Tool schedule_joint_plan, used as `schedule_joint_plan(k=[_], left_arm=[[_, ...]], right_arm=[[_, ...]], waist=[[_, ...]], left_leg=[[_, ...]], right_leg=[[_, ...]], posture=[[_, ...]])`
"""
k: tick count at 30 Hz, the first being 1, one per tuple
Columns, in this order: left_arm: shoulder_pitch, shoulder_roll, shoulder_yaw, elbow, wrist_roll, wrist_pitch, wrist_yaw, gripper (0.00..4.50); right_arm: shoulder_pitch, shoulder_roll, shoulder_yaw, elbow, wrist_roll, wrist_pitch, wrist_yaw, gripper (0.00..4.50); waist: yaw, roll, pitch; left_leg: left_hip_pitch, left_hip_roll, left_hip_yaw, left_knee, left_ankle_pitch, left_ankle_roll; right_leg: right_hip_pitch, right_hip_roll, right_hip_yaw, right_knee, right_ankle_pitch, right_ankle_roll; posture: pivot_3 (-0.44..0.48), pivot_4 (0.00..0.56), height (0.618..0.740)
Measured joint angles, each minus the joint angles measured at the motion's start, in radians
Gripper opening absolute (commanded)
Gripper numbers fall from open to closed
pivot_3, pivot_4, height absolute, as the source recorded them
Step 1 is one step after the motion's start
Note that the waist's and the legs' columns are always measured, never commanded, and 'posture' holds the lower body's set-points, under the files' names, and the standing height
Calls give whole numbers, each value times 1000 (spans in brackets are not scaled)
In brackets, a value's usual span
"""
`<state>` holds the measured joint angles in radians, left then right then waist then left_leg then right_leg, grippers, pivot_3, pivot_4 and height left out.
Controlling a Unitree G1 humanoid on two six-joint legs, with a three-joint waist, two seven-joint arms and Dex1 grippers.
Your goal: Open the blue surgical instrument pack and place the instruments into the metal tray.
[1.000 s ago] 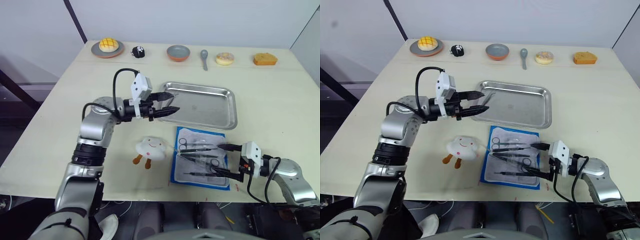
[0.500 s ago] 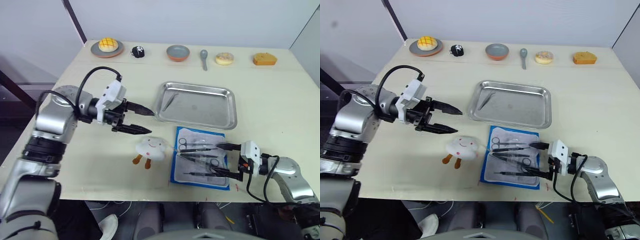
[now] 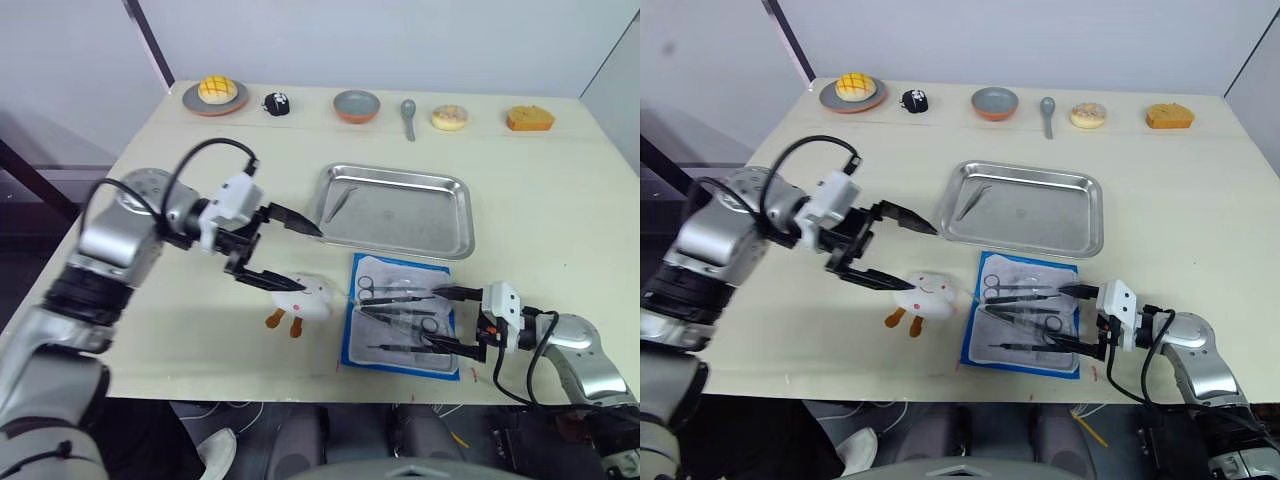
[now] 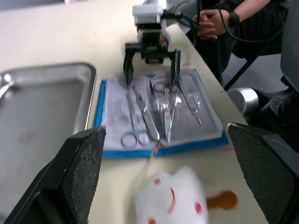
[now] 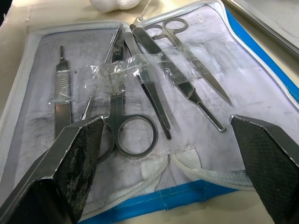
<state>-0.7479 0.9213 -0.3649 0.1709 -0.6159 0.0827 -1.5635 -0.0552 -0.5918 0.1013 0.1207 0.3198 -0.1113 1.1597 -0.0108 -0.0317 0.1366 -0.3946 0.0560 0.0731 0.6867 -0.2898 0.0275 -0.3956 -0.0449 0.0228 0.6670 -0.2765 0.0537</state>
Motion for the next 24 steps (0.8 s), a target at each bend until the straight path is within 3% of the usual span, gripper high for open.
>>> schedule_joint_plan(k=[2, 5, 9, 17, 24], left_arm=[[-5, -80, 0, 22, 80, -4, 16, 4425], [-14, -143, 0, 45, 142, -2, 29, 3638], [-23, -229, -3, 89, 249, -9, 59, 1720], [-9, -391, -39, 137, 398, -9, 130, 1720], [0, -467, -58, 229, 510, -19, 194, 1720]], right_arm=[[-1, 3, 0, 1, 0, -2, 0, 4500], [-1, 8, -1, 2, 0, -2, -2, 4500], [-2, 9, 0, 2, 0, -2, -6, 4500], [2, 11, 0, 0, 0, -2, -12, 4500], [7, 16, -1, -4, 0, -2, -20, 4500]], waist=[[0, 0, 0], [-2, 0, 0], [-2, 0, 0], [-2, 0, 0], [-2, 0, 0]], left_leg=[[0, 0, 0, 0, 0, 0], [0, 0, 0, 0, 0, 0], [0, 0, 0, 0, 0, 0], [0, 0, -1, 0, 0, 0], [0, 0, -2, 0, 0, 0]], right_leg=[[0, 0, 0, 0, 0, 0], [0, 0, 0, 0, 0, 0], [0, 0, 0, 0, 0, 0], [0, 0, 1, 0, 0, 0], [0, 0, 1, 0, 0, 0]], posture=[[0, 150, 732], [0, 150, 732], [0, 150, 732], [0, 150, 732], [0, 150, 732]])
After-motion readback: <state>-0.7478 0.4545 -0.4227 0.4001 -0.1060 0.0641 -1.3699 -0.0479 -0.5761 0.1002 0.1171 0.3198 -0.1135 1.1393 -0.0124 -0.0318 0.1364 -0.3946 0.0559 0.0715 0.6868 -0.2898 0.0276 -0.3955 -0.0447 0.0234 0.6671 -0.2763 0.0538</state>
